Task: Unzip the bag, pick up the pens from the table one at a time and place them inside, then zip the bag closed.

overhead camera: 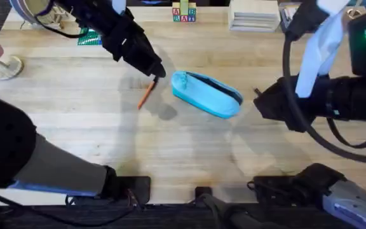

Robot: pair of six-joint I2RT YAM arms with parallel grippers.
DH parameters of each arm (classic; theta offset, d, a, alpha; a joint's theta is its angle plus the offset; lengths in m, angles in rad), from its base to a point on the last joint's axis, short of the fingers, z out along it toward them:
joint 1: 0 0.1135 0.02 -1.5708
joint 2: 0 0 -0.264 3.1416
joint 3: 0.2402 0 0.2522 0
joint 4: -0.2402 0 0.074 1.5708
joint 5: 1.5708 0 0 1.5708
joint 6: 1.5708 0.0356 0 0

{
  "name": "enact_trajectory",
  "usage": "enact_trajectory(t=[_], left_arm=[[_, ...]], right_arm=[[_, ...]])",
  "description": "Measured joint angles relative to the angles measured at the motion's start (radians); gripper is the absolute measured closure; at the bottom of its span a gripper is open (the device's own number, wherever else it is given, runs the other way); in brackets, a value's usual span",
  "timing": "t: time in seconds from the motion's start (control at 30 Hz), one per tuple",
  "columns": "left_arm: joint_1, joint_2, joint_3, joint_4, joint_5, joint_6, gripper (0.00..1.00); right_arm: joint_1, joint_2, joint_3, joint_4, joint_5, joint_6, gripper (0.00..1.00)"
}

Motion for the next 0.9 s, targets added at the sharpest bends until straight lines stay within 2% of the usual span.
enact_trajectory(t=[0.63, 0.9], left_arm=[[0.000, 0.000, 0.000, 0.000, 0.000, -0.003, 0.005], [0.000, 0.000, 0.000, 0.000, 0.000, -0.003, 0.006]], right_arm=[[-0.008, 0.000, 0.000, -0.021, -0.002, -0.103, 0.969], [-0.141, 0.000, 0.000, -0.021, -0.119, -0.145, 0.968]])
